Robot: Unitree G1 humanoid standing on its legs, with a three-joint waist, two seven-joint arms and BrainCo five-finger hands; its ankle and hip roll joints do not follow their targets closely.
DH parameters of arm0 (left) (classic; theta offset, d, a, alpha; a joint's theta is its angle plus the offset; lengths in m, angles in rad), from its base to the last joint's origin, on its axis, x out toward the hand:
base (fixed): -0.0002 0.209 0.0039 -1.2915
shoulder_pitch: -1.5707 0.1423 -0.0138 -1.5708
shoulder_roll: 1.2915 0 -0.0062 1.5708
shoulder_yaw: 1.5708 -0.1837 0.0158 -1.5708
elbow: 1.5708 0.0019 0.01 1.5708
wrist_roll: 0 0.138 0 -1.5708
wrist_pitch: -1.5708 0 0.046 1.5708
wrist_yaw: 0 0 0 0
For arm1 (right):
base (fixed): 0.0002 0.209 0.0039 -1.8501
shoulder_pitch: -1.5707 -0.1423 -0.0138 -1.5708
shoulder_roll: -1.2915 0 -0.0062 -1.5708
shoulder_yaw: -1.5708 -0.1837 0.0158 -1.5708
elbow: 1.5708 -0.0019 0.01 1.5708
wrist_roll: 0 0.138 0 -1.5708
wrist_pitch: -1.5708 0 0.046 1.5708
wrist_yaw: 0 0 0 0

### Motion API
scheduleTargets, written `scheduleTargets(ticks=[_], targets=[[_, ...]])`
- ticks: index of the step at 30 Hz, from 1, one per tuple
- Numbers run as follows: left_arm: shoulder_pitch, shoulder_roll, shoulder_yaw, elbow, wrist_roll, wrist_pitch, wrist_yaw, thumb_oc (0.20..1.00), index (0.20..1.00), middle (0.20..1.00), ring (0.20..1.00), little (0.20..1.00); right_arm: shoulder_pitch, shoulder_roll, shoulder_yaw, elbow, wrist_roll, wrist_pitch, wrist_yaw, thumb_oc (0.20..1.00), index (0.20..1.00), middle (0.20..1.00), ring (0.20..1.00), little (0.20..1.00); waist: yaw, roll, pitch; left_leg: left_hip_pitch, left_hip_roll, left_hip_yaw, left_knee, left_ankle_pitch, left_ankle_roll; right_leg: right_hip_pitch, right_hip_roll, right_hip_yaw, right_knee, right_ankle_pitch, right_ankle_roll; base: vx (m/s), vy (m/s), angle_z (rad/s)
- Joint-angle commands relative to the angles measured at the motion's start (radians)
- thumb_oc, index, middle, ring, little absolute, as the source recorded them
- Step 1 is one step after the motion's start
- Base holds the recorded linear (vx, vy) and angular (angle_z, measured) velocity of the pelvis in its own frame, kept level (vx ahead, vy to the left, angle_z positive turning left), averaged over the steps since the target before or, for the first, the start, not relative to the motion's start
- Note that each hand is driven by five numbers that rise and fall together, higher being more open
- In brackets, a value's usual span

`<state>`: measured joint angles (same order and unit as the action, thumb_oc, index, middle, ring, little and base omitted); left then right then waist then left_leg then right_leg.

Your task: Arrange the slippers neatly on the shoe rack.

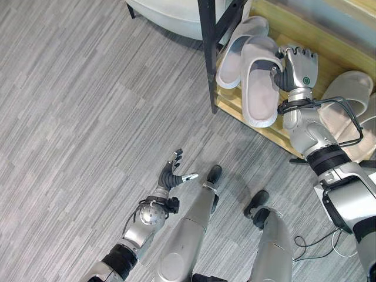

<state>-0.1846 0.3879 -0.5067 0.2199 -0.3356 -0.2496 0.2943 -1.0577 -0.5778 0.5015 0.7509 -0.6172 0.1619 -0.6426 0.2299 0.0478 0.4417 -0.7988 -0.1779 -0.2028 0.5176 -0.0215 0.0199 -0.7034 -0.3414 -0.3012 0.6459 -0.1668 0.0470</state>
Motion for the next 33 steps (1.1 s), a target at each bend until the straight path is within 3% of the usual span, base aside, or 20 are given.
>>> scheduleTargets(ticks=[1,9,18,19,21,24,33], targets=[[-0.026,-0.005,0.0,-0.047,-0.021,-0.068,0.001,1.0,1.0,1.0,1.0,1.0,-0.064,-0.06,0.033,0.01,0.031,0.024,-0.064,0.2,0.2,0.2,0.2,0.2,0.004,0.003,-0.031,0.081,0.018,0.008,0.03,-0.215,0.031,0.131,0.037,-0.002,-0.022,-0.13,0.013,0.08,-0.015,0.0],[-0.097,-0.012,-0.018,-0.065,-0.014,-0.072,0.025,1.0,1.0,1.0,1.0,1.0,-0.135,-0.088,0.003,0.142,0.171,0.02,-0.117,0.2,0.2,0.2,0.2,0.2,0.01,0.028,-0.002,0.081,0.008,0.008,0.015,-0.211,0.029,0.132,0.024,-0.008,-0.028,-0.135,0.016,0.03,-0.014,0.03],[-0.124,-0.011,-0.023,-0.065,-0.004,-0.074,0.028,1.0,1.0,1.0,1.0,1.0,-0.142,-0.107,0.017,0.163,0.184,0.015,-0.097,0.2,0.2,0.2,0.2,0.2,-0.001,0.05,0.026,0.083,0.009,0.015,0.009,-0.201,0.028,0.12,0.016,0.002,-0.016,-0.133,0.019,-0.01,-0.004,-0.05],[-0.129,-0.011,-0.024,-0.063,-0.007,-0.075,0.028,1.0,1.0,1.0,1.0,1.0,-0.151,-0.103,0.024,0.192,0.191,0.017,-0.088,1.0,1.0,1.0,1.0,1.0,-0.003,0.05,0.027,0.084,0.008,0.013,0.007,-0.2,0.027,0.122,0.016,0.003,-0.019,-0.133,0.019,-0.01,0.009,0.05],[-0.142,-0.005,-0.032,-0.058,-0.017,-0.073,0.027,1.0,1.0,1.0,1.0,1.0,-0.207,-0.086,0.055,0.314,0.258,-0.006,-0.024,1.0,1.0,1.0,1.0,1.0,-0.002,0.047,0.031,0.082,0.006,0.014,0.01,-0.198,0.023,0.12,0.015,0.002,-0.016,-0.129,0.02,-0.02,0.003,0.07],[-0.141,-0.005,-0.031,-0.056,-0.019,-0.071,0.025,1.0,1.0,1.0,1.0,1.0,-0.209,-0.08,0.05,0.317,0.308,-0.03,-0.016,1.0,1.0,1.0,1.0,1.0,-0.003,0.041,0.031,0.086,0.008,0.013,0.004,-0.194,0.022,0.125,0.015,0.001,-0.023,-0.126,0.02,-0.01,-0.002,0.02],[-0.136,0.0,-0.006,-0.036,-0.036,-0.053,0.021,1.0,1.0,1.0,1.0,1.0,-0.155,-0.057,-0.025,0.119,0.4,-0.069,-0.064,1.0,1.0,1.0,1.0,1.0,-0.022,0.025,0.032,0.128,0.016,0.02,-0.02,-0.19,0.024,0.159,0.029,0.012,-0.049,-0.114,0.013,-0.01,-0.003,-0.02]])
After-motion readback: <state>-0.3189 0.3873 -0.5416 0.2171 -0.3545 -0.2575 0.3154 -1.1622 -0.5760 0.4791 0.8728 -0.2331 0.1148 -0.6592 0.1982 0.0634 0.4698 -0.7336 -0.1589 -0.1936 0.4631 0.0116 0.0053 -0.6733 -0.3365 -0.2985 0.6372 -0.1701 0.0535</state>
